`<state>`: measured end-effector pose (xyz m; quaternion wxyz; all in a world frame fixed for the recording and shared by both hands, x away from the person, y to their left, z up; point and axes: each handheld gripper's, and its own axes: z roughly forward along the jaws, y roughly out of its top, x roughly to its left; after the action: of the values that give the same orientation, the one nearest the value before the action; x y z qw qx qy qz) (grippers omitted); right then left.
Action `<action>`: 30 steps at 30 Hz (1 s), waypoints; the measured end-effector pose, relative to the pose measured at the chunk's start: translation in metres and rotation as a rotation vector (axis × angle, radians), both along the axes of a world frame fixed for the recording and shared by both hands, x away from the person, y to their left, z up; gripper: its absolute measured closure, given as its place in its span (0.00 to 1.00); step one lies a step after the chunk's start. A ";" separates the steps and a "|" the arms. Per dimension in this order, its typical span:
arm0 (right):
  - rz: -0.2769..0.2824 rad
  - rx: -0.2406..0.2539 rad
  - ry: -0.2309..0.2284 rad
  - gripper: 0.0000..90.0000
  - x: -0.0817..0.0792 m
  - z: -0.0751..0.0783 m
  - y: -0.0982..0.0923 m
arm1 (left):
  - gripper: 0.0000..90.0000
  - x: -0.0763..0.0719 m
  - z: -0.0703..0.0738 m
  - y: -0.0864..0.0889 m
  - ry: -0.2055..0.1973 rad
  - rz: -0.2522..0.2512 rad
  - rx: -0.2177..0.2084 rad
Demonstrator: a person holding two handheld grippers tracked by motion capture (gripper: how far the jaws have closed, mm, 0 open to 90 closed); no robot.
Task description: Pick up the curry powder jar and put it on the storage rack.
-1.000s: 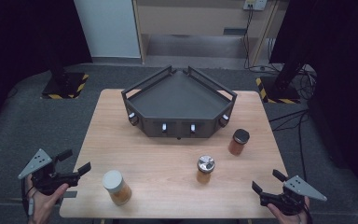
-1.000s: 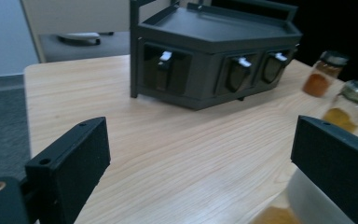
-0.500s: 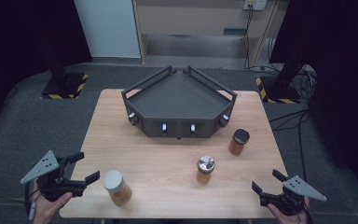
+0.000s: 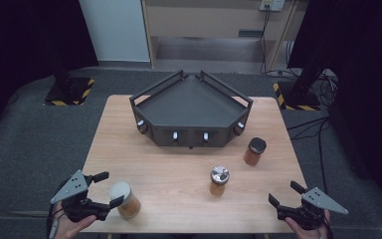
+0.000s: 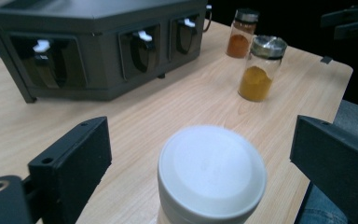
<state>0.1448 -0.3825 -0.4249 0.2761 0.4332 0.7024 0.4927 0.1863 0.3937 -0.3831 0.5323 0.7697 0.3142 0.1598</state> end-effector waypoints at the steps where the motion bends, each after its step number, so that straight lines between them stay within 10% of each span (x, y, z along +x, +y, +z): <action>1: 0.000 0.001 0.000 0.07 0.000 0.000 0.000 | 0.05 0.001 -0.003 0.000 0.002 -0.002 -0.004; 20: 0.000 -0.001 0.002 0.07 0.000 0.000 0.000 | 0.29 0.004 -0.029 -0.013 -0.030 -0.030 0.053; 30: 0.002 -0.005 0.005 0.08 0.000 0.001 0.001 | 0.36 0.000 -0.037 -0.012 -0.041 -0.016 0.015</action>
<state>0.1450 -0.3817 -0.4241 0.2748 0.4331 0.7047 0.4903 0.1864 0.3815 -0.4199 0.5341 0.7727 0.2960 0.1734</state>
